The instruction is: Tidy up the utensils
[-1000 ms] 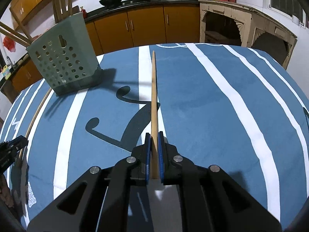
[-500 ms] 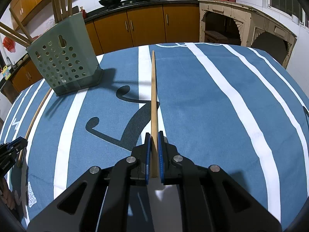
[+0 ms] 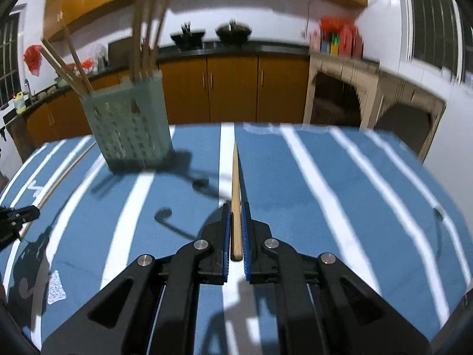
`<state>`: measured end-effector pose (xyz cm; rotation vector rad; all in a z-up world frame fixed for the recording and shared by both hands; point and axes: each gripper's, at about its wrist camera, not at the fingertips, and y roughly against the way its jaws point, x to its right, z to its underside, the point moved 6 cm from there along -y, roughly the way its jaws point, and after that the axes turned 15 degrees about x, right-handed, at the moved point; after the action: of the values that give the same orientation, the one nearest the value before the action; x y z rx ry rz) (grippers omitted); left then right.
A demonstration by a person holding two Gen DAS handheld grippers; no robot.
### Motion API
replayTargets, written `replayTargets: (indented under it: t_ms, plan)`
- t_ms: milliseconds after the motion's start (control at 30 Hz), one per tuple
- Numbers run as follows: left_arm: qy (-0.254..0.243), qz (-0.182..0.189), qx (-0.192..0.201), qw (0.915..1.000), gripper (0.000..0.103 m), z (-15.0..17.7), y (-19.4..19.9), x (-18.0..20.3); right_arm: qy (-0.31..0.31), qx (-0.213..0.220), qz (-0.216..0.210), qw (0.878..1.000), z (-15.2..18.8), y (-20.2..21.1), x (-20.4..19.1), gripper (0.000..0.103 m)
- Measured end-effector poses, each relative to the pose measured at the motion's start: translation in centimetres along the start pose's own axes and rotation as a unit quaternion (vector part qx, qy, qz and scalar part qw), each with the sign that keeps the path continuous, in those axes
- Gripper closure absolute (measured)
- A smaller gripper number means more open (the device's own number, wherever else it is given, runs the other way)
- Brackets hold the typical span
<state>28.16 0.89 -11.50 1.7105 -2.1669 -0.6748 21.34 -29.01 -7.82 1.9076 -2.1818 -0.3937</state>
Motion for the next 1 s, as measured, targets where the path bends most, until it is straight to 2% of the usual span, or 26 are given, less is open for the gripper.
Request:
replayTargets:
  t_ms: [167, 267, 400, 600, 867, 900, 967, 1000]
  plan:
    - [-0.003, 0.003, 0.057, 0.9984, 0.095, -3.3, 3.2, -0.8, 0.008, 0.055, 0.002, 0.998, -3.0, 2.1, 0.6, 0.095]
    - [-0.006, 0.011, 0.08, 0.9967, 0.095, -5.1, 4.6, -1.0, 0.006, 0.071, -0.002, 0.997, -4.3, 2.8, 0.8, 0.095]
    - [-0.004, 0.029, 0.059, 0.9978, 0.095, -5.4, 4.5, -0.7, 0.002, 0.079, -0.005, 0.997, -5.2, 3.1, 1.0, 0.095]
    - [0.006, 0.02, 0.009, 0.9997, 0.095, -2.3, 2.0, -0.8, 0.003, 0.072, -0.006, 0.997, -4.6, 3.0, 0.8, 0.095]
    - [0.002, 0.015, 0.004, 0.9999, 0.095, -1.8, 2.2, -1.0, -0.004, 0.07, -0.008, 0.998, -4.6, 2.9, 0.9, 0.095]
    - [0.002, 0.014, 0.003, 0.9999, 0.092, -1.6, 2.2, -1.0, -0.006, 0.067, -0.008, 0.998, -4.5, 2.8, 1.0, 0.095]
    - [0.003, 0.019, -0.003, 0.9998, 0.078, -0.6, 2.2, -0.7, -0.006, 0.06, -0.008, 0.998, -4.0, 2.6, 1.0, 0.095]
    - [0.006, 0.023, -0.004, 0.9997, 0.068, 0.0, 2.3, -0.5, -0.006, 0.057, -0.008, 0.998, -3.9, 2.5, 1.1, 0.095]
